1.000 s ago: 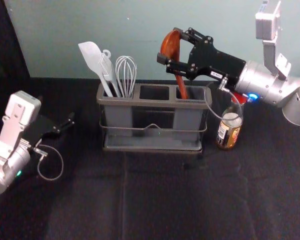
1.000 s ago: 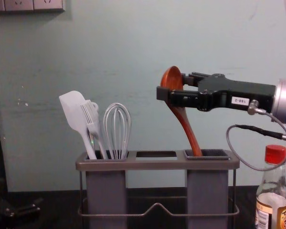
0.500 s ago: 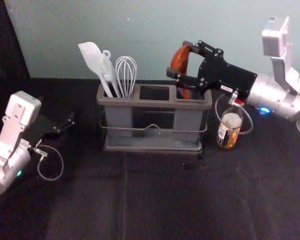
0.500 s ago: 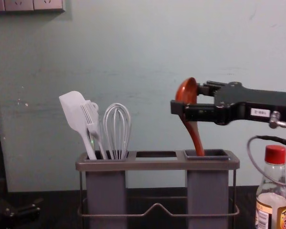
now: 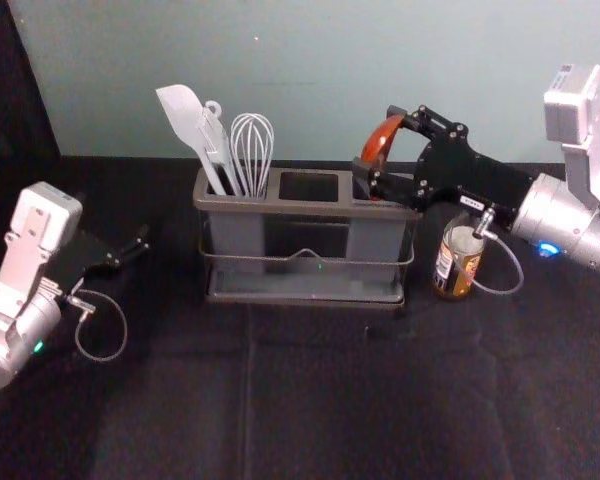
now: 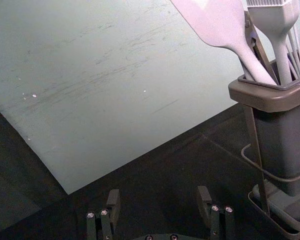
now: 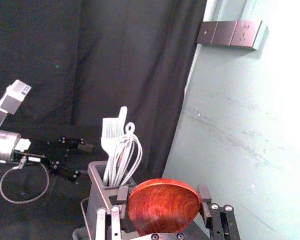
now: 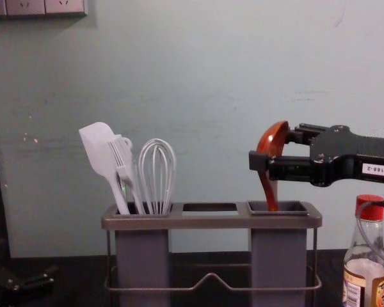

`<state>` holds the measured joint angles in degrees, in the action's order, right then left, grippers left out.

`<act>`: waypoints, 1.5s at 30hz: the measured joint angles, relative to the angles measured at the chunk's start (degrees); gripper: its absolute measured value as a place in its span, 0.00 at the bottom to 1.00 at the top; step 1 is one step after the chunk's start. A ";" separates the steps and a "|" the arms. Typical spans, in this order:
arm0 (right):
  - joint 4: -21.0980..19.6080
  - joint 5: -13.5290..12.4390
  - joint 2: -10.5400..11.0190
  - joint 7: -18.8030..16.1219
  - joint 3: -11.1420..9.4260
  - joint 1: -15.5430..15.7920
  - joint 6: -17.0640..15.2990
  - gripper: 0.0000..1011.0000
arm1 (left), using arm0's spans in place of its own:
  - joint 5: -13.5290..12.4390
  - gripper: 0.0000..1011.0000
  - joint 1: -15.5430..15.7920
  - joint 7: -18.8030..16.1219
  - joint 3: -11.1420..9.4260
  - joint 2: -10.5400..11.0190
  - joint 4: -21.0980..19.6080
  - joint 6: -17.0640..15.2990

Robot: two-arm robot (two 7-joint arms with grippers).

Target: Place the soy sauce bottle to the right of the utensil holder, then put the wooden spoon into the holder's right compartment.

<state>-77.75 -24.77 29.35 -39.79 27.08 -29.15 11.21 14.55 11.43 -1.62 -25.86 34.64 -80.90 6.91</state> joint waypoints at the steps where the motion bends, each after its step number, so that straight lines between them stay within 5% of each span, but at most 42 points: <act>1: -0.01 0.13 0.01 0.10 -0.06 0.16 -0.11 0.83 | 0.00 0.99 0.00 0.00 0.00 0.00 0.00 0.00; 45: 1.19 0.80 -0.87 0.08 -0.28 0.67 -1.04 0.86 | 0.00 0.99 0.00 0.00 0.00 0.00 0.00 0.00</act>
<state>-76.56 -23.97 28.48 -39.71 26.80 -28.48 10.17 14.55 11.43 -1.62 -25.86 34.65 -80.90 6.91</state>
